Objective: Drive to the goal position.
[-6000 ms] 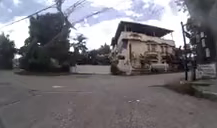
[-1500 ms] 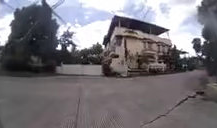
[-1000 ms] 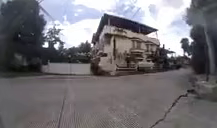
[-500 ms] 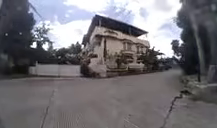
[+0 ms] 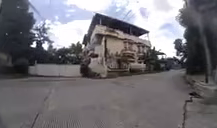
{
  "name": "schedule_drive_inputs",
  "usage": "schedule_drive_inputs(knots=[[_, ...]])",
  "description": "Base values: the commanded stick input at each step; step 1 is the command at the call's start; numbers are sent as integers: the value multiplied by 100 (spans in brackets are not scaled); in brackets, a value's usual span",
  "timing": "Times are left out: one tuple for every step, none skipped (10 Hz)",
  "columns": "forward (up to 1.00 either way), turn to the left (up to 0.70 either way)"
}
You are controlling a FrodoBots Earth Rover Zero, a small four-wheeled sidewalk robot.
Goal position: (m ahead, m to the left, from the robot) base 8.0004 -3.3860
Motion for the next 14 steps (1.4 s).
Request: schedule_drive_inputs(knots=[[50, -50], [50, -50], [50, -50], [50, -50], [50, -50], [50, -50], [50, -35], [50, -6], [50, 0], [50, 0], [50, 0], [50, 0], [50, 0], [50, 0]])
